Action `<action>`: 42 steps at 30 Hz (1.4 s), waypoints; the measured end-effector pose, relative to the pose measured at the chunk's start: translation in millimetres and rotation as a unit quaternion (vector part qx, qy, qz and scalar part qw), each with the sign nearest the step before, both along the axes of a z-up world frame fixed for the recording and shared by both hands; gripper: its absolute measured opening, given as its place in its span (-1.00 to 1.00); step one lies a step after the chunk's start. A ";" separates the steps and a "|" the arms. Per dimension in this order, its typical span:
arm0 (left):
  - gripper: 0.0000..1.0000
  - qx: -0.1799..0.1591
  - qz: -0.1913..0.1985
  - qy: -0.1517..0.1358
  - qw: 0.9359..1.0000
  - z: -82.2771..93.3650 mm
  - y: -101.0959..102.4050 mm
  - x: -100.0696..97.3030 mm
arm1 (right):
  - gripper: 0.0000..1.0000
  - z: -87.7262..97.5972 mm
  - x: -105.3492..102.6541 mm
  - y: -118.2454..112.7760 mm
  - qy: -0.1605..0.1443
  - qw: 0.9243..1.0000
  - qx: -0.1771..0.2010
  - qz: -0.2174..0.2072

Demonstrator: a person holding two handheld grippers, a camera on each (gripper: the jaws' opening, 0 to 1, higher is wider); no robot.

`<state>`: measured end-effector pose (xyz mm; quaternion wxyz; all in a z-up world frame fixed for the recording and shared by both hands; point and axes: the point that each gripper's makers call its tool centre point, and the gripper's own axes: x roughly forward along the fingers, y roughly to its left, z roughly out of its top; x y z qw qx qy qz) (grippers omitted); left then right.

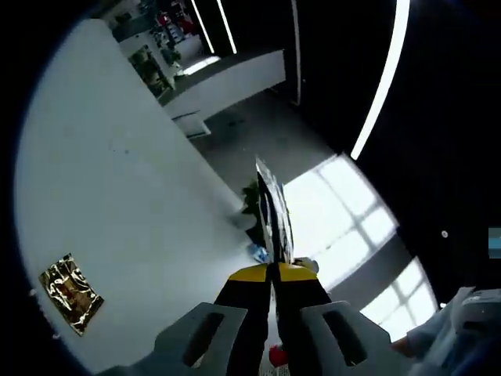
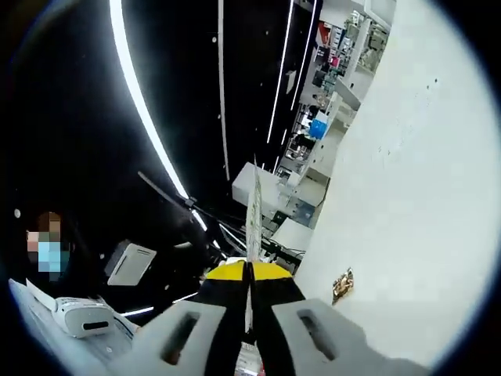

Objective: Arrange the skincare products in the storage area until every visible bottle or jar stands upright without overlapping.

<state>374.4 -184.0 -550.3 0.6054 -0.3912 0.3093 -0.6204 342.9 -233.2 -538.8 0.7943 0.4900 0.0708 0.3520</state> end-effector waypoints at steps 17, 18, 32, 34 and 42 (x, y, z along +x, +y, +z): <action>-0.87 0.120 -0.007 -0.256 0.959 5.9 40.9 -6.4 | -0.98 30.5 -13.6 33.6 -0.008 0.998 -0.056 -0.020; -0.82 0.125 0.000 -0.274 0.953 5.1 44.4 -4.1 | -0.98 31.8 -13.2 29.2 -0.009 0.998 -0.049 -0.032; -0.51 0.387 -0.091 -0.428 0.812 -138.7 101.3 -28.2 | -0.98 52.1 -16.0 -3.7 -0.038 0.996 -0.026 -0.073; -0.45 0.404 -0.106 -0.422 0.805 -154.8 107.4 -34.3 | -0.98 51.1 -16.2 -4.4 -0.038 0.996 -0.025 -0.072; -0.17 0.445 -0.133 -0.420 0.780 -187.6 125.8 -40.9 | -0.98 49.4 -17.1 -4.5 -0.040 0.996 -0.023 -0.073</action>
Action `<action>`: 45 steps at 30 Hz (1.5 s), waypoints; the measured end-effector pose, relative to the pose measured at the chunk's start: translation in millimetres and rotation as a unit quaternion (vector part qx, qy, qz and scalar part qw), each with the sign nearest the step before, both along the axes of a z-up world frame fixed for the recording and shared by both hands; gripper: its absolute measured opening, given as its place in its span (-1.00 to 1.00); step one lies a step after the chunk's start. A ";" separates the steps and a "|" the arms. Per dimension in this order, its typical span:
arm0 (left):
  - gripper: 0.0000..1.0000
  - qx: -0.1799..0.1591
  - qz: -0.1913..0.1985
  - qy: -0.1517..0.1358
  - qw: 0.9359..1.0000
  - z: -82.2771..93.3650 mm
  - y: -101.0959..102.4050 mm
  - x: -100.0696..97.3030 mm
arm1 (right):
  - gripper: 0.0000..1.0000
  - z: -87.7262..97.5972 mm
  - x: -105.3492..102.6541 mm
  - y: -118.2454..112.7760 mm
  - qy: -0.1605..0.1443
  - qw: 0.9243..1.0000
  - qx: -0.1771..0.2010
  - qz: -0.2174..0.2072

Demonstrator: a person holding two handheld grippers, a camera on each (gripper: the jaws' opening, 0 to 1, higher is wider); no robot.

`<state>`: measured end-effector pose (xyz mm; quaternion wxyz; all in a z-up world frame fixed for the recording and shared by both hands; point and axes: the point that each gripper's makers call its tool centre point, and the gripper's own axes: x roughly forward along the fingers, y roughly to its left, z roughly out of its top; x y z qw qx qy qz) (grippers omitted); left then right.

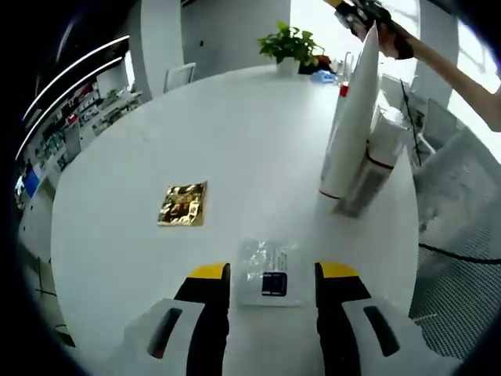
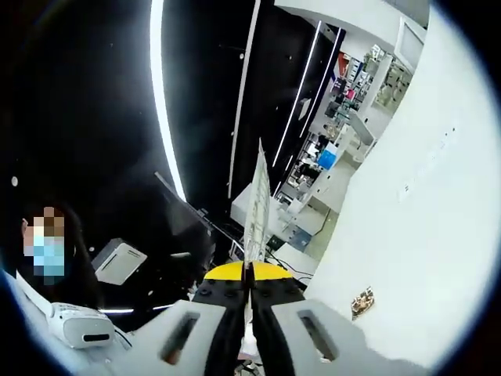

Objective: Arrange the skincare products in the storage area until every visible bottle or jar stands upright without overlapping.

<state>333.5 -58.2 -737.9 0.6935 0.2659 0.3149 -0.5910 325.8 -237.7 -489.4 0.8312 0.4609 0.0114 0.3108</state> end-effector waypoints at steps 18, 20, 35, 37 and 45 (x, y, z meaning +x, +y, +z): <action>-0.25 0.012 -0.004 0.006 1.000 -13.1 -0.9 7.8 | -0.98 -2.1 -0.2 0.0 0.003 1.000 0.002 0.001; -0.25 0.012 -0.002 0.005 1.000 -13.0 -0.8 11.2 | -0.98 -1.8 -0.5 1.5 0.003 1.000 0.001 0.002; -0.25 0.005 0.009 0.003 1.000 -12.0 -8.6 56.2 | -0.98 -9.8 2.7 -1.7 0.019 1.000 0.005 -0.008; -0.24 0.007 0.010 0.002 1.000 -11.6 -8.7 62.7 | -0.98 -11.8 2.3 -2.2 0.022 1.000 0.005 -0.009; -0.22 0.007 0.017 0.004 1.000 -10.4 -10.3 87.4 | -0.98 -17.1 1.9 -4.6 0.030 0.999 0.011 -0.014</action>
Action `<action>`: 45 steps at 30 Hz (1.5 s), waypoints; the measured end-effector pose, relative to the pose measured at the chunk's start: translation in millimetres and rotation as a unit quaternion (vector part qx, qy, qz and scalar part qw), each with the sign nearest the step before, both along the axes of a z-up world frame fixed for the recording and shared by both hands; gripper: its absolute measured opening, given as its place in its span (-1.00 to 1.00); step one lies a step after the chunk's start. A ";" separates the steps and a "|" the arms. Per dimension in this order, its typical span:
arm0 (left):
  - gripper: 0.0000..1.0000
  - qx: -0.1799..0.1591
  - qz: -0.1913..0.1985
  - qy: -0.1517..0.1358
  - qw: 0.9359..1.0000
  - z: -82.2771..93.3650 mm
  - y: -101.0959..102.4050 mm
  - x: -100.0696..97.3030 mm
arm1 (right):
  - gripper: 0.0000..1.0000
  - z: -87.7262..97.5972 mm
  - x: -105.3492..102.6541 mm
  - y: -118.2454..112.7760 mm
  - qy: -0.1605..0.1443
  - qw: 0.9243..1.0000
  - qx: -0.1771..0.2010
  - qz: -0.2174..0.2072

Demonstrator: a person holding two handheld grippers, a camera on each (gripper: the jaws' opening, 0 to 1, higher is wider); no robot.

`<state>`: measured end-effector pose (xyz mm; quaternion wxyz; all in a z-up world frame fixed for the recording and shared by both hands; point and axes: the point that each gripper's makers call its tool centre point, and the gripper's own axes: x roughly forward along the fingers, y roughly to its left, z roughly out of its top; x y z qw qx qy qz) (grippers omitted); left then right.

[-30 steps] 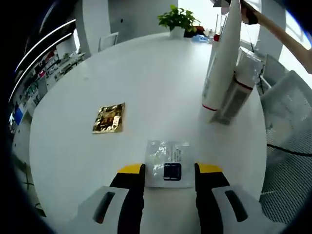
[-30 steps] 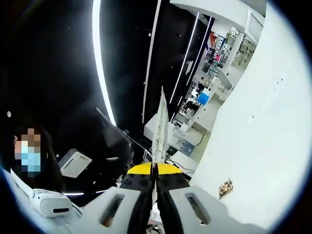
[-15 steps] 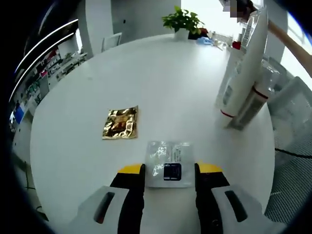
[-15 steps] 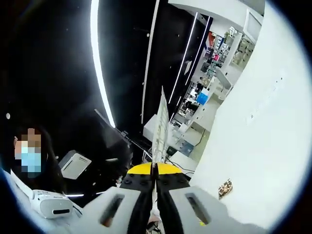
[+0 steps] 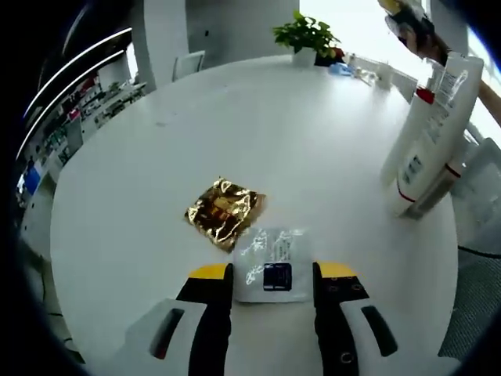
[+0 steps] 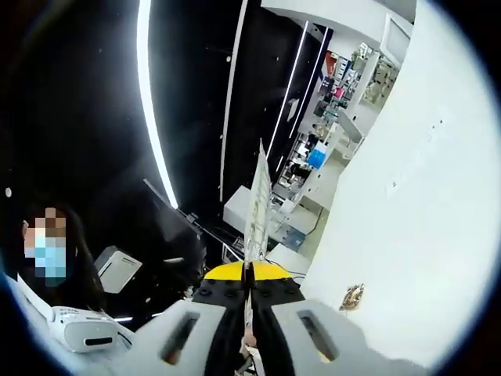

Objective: Arrange the skincare products in the storage area until every visible bottle or jar stands upright without overlapping.

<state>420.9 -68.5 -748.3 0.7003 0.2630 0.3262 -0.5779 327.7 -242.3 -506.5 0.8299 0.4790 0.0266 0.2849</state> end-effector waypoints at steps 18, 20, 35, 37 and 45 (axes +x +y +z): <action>-0.23 -0.006 0.012 -0.001 1.000 13.9 -3.9 27.2 | -0.98 3.4 2.3 5.7 0.006 1.000 -0.002 -0.003; -0.17 -0.024 0.008 0.015 1.000 24.1 -6.8 20.9 | -0.98 4.6 1.8 10.1 0.006 1.000 -0.003 0.001; 0.02 -0.217 -0.098 0.081 0.968 196.5 -51.0 -28.7 | -0.98 14.1 -4.5 39.3 -0.009 0.999 -0.012 0.033; 0.04 -0.245 -0.114 0.101 0.957 217.6 -57.2 -37.7 | -0.98 16.9 -7.6 44.1 -0.013 0.999 -0.013 0.038; -0.07 -0.316 -0.127 0.167 0.925 260.7 -67.4 -61.4 | -0.98 29.3 -27.4 67.6 -0.035 0.997 -0.022 0.063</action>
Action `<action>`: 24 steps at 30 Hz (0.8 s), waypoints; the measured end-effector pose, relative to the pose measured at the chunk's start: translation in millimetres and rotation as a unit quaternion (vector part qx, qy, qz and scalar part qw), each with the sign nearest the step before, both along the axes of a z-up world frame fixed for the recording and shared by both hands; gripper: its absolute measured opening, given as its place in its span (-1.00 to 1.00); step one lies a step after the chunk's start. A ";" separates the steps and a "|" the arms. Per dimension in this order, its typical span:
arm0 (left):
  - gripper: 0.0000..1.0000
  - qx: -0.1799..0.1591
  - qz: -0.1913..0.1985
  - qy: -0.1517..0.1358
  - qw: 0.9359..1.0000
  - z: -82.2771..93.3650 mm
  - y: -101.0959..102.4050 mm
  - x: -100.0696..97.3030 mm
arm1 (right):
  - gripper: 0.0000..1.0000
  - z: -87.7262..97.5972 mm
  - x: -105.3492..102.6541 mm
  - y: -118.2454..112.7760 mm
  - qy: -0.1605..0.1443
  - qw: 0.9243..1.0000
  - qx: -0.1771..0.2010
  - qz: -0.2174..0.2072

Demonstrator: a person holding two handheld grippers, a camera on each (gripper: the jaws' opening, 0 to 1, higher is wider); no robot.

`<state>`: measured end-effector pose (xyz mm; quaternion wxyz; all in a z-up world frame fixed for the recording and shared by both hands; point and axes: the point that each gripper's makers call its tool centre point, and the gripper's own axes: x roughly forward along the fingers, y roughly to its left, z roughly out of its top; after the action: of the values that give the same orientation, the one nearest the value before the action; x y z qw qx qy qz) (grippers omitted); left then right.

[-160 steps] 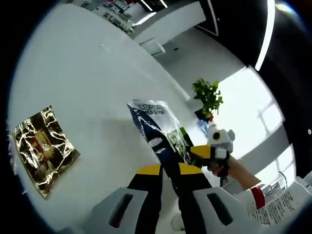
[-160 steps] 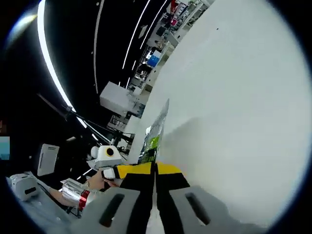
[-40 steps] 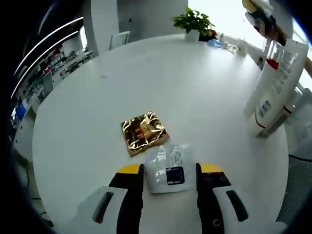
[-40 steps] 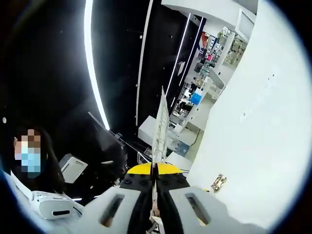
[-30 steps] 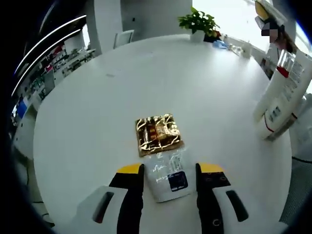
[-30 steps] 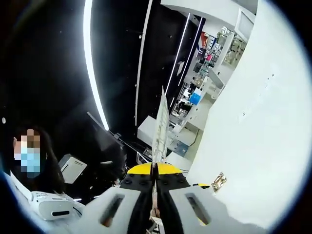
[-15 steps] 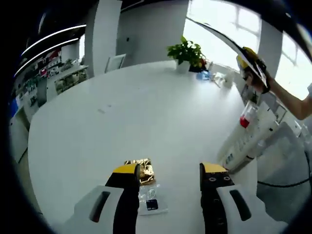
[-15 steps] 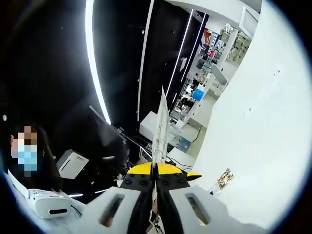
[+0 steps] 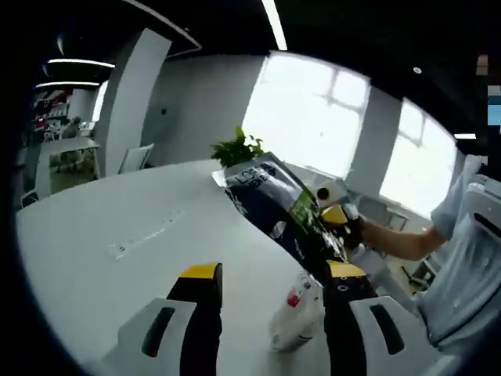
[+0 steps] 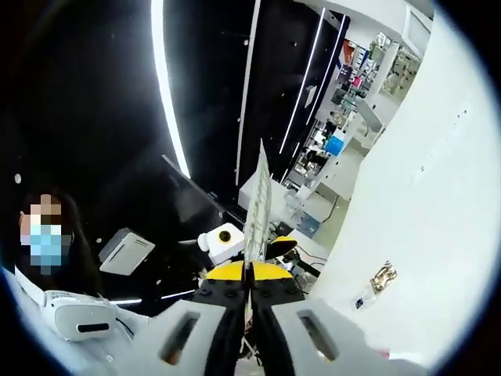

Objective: Arrange the skincare products in the storage area until every visible bottle or jar stands upright without overlapping.

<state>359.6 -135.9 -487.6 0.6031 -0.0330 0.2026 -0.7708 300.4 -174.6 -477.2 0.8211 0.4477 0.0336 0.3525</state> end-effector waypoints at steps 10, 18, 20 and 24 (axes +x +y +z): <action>-0.80 0.002 -0.015 0.040 0.999 7.9 13.4 -24.6 | -0.98 -1.4 -26.8 33.9 -0.003 1.000 0.000 0.026; -1.00 -0.016 -0.030 0.140 0.990 20.4 41.4 -49.2 | -0.98 -5.1 -39.1 58.1 0.001 0.999 0.001 0.034; -1.00 -0.014 -0.031 0.150 0.988 20.3 49.6 -54.6 | -0.98 -6.6 -41.0 65.4 0.002 0.999 -0.002 0.038; -1.00 -0.008 -0.032 0.163 0.986 15.6 68.8 -64.6 | -0.97 -16.2 -41.8 81.0 0.012 0.999 -0.025 0.040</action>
<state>295.0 -67.1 -472.0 0.5367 -0.1562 0.2933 -0.7756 258.5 -93.6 -493.5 0.8167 0.4295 0.0701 0.3790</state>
